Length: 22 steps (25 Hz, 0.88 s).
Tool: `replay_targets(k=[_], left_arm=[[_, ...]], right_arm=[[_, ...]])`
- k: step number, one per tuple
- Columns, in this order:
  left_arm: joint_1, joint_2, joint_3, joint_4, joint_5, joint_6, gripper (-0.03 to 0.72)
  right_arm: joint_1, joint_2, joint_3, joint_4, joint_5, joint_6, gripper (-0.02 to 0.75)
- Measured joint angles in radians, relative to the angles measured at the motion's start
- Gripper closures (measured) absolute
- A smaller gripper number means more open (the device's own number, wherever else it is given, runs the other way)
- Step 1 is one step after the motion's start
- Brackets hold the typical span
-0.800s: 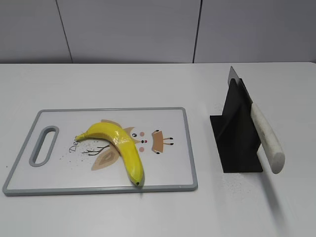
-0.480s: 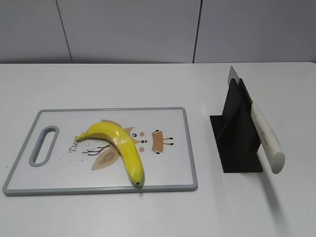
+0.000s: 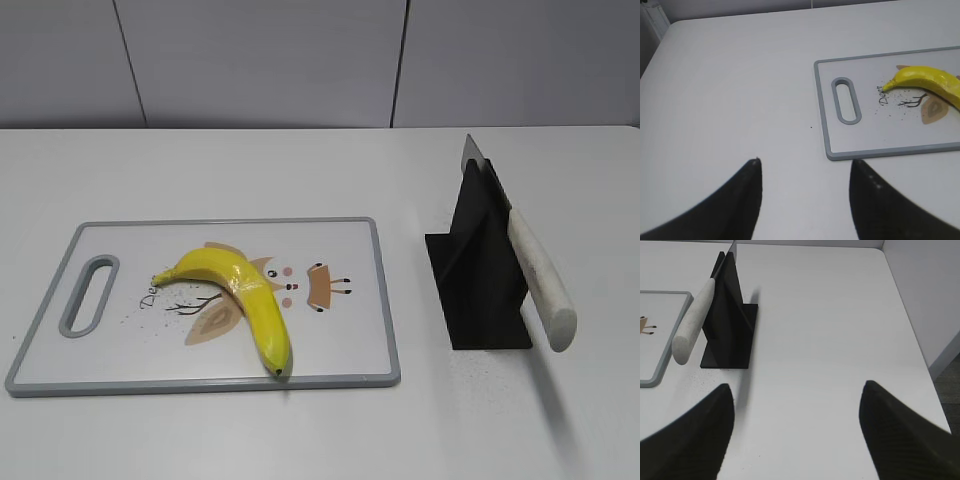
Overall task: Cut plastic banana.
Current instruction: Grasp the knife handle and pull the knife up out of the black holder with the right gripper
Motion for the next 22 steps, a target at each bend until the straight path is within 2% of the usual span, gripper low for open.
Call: replay_targets(k=[18, 22], left_arm=[[0.0, 0.0, 0.0, 0.0, 0.0, 0.0, 0.15], [0.0, 0.0, 0.0, 0.0, 0.0, 0.0, 0.15]], right_arm=[[0.0, 0.0, 0.0, -0.004, 0.0, 0.0, 0.148], [-0.001, 0.06, -0.046, -0.018, 0.013, 0.001, 0.148]])
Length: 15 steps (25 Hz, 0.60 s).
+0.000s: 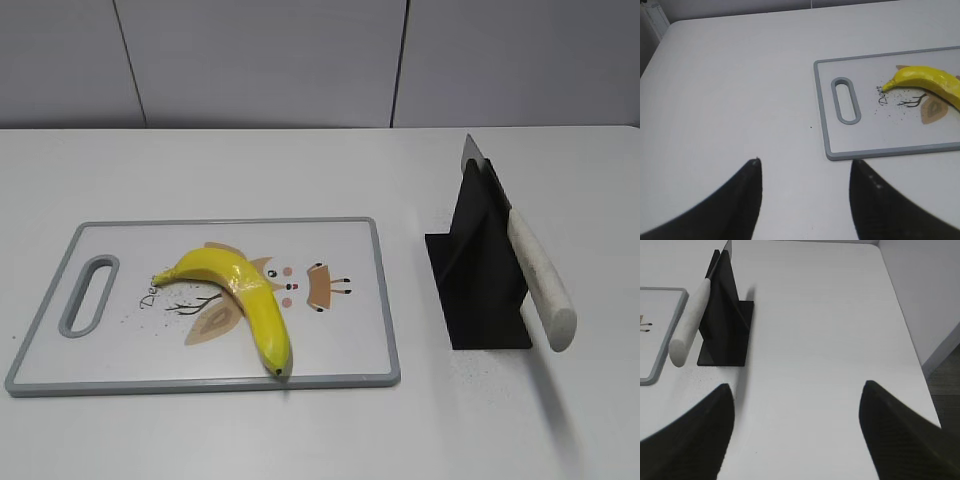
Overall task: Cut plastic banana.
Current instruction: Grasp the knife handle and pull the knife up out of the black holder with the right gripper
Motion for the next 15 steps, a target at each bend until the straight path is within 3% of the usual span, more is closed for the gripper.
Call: replay_targets(k=[15], left_arm=[[0.0, 0.0, 0.0, 0.0, 0.0, 0.0, 0.15]], right_arm=[[0.0, 0.588, -0.165, 0.068, 0.011, -0.001, 0.148]])
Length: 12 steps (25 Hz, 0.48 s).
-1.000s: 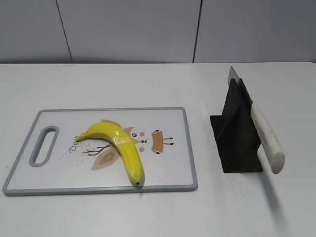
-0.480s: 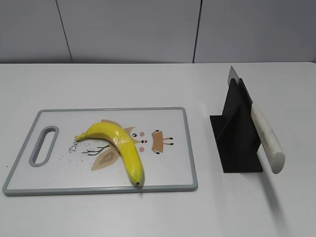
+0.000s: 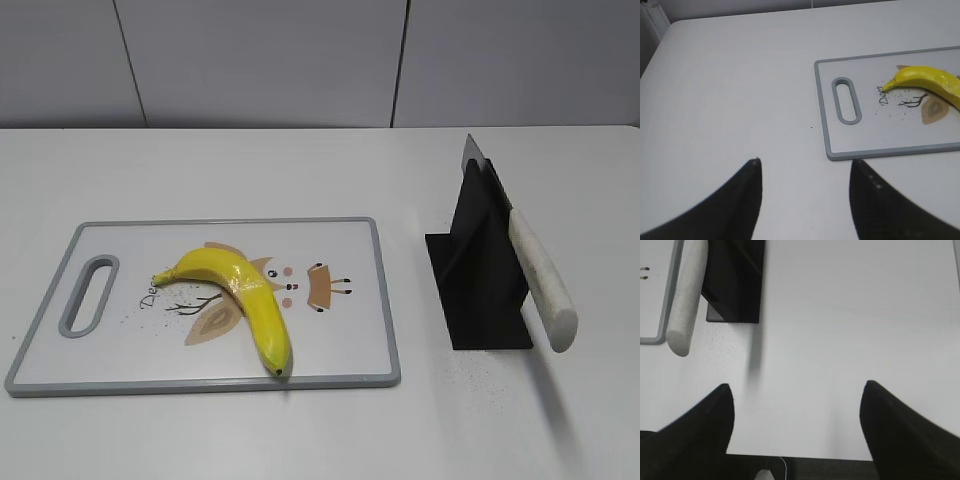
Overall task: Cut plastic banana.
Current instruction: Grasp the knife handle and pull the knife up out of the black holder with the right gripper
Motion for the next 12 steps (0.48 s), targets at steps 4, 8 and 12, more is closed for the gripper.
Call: replay_targets(k=[4, 8, 12], left_arm=[[0.0, 0.0, 0.0, 0.0, 0.0, 0.0, 0.15], [0.0, 0.0, 0.0, 0.0, 0.0, 0.0, 0.15], [0.0, 0.0, 0.0, 0.0, 0.0, 0.0, 0.15]], right_arm=[[0.0, 0.118, -0.027, 0.001, 0.0, 0.0, 0.148], [0.0, 0.204, -0.06, 0.002, 0.0, 0.0, 0.148], [0.028, 0.284, -0.088, 0.014, -0.003, -0.003, 0.148]])
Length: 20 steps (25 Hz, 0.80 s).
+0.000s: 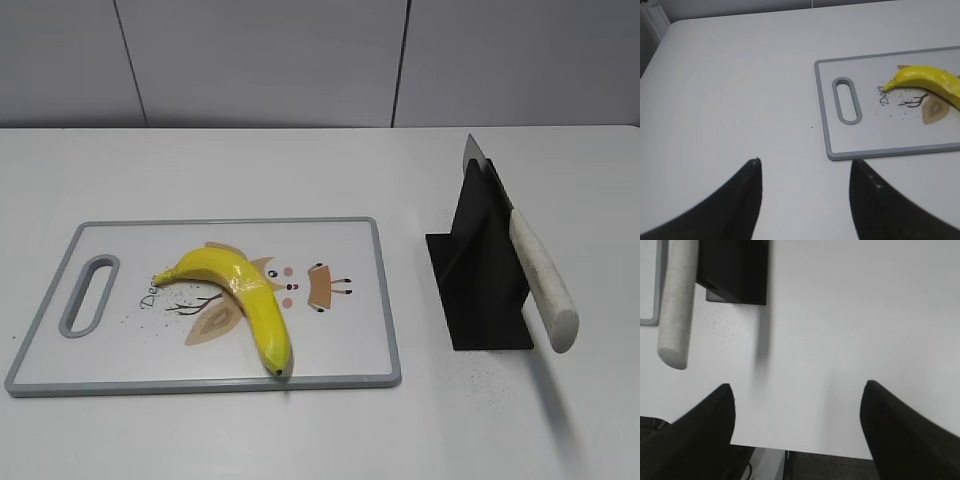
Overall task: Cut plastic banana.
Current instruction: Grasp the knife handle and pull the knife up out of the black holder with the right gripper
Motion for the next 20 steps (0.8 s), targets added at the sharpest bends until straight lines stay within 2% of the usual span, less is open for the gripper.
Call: replay_targets(k=[6, 8, 14, 20], left_arm=[[0.0, 0.0, 0.0, 0.0, 0.0, 0.0, 0.15], [0.0, 0.0, 0.0, 0.0, 0.0, 0.0, 0.15], [0.0, 0.0, 0.0, 0.0, 0.0, 0.0, 0.15], [0.0, 0.0, 0.0, 0.0, 0.0, 0.0, 0.15]], right_arm=[[0.221, 0.108, -0.005, -0.003, -0.059, -0.001, 0.148], [0.264, 0.141, -0.006, 0.005, -0.072, 0.011, 0.148], [0.279, 0.249, -0.057, 0.07, -0.074, 0.038, 0.148], [0.279, 0.393, -0.207, 0.086, -0.019, 0.099, 0.148]])
